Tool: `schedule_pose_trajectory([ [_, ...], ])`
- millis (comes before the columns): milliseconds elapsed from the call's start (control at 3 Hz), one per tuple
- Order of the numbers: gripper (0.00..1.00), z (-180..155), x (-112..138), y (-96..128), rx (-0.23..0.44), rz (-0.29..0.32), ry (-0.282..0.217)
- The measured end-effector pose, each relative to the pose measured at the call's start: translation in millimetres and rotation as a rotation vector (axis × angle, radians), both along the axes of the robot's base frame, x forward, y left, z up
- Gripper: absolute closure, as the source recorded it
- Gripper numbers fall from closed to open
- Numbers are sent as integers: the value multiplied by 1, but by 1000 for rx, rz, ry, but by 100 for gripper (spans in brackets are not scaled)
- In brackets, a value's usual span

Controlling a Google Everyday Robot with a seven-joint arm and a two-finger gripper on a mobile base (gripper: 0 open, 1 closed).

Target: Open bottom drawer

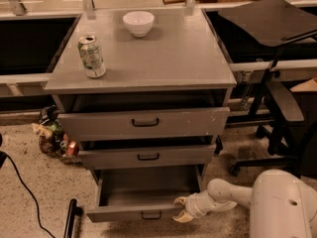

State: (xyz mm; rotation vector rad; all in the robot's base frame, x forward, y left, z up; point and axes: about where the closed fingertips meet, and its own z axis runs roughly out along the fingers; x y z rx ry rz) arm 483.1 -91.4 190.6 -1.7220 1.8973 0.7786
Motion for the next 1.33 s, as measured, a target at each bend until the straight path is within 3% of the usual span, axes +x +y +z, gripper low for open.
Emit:
schedule_pose_trajectory([
  [333,62,0,0,0,0,0,0],
  [1000,16,0,0,0,0,1,0],
  [1333,0,0,-1,1,1,3,0],
])
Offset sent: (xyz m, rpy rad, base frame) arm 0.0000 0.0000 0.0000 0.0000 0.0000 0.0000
